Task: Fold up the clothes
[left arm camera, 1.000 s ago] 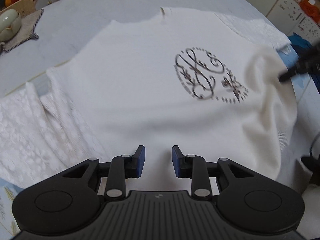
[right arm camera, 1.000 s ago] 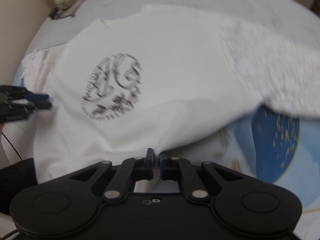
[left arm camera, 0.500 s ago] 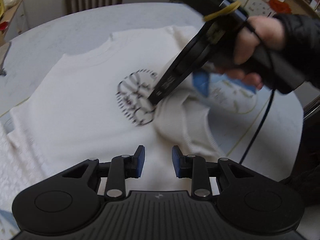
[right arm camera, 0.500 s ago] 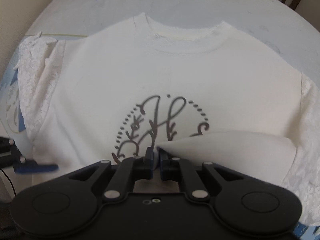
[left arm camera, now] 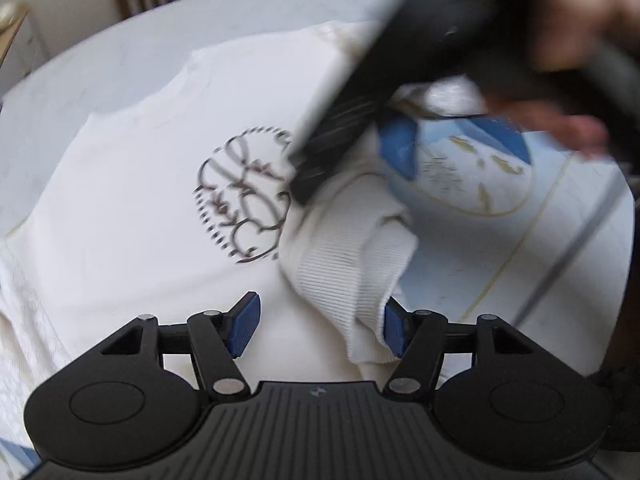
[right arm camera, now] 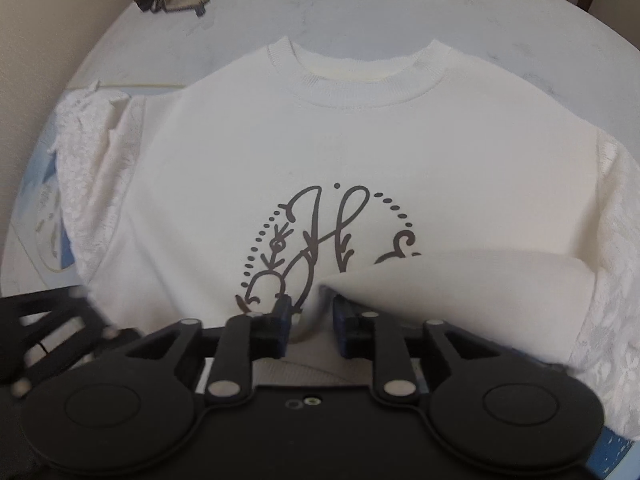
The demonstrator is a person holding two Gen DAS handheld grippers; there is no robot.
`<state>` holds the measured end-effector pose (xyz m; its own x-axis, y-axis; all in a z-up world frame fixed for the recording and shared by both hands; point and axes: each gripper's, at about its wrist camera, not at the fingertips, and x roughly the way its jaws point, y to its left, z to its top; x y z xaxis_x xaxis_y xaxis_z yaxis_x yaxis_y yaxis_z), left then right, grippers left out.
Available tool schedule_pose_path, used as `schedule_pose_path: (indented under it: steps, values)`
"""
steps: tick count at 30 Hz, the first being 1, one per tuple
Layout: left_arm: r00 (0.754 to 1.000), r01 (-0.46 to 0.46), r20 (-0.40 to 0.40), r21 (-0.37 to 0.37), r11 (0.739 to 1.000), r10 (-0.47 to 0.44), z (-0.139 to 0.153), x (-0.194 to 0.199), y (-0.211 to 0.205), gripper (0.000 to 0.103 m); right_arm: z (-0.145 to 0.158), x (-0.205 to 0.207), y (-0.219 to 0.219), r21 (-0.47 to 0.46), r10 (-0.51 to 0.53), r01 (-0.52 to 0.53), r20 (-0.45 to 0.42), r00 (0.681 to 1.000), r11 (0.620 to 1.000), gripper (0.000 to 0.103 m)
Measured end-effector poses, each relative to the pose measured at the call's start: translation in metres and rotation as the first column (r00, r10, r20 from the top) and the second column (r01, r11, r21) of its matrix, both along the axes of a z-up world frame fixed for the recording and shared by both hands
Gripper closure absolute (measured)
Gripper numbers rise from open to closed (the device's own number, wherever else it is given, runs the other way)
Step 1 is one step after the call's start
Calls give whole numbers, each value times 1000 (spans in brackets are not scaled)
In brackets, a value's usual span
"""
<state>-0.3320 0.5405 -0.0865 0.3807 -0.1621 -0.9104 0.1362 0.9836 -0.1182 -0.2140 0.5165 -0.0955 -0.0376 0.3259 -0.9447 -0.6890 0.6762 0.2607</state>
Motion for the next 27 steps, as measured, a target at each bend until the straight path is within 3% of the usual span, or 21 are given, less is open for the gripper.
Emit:
schedule_pose_path:
  steps: [5,10,12,19,27]
  values:
    - [993,-117,14,-17,993,117,-1,3,31,44,27,-26,-38,0,54,-54,104,993,999,0]
    - [973,-229,-8,-27,973,229,-9,7,60,44,3,-56,-50,-41,124,-120,87,989,992,0]
    - [968,-251,-22,-46,967,250,-11,7,65,43,-4,-60,-45,-25,95,-93,110,989,995,0]
    - [971,-239,-22,-29,971,238,-14,6,65,43,-19,-60,-28,11,16,-17,113,993,1000,0]
    - [971,-240,-22,-34,970,240,-17,8,62,43,6,-63,-38,62,34,-40,105,994,997,0]
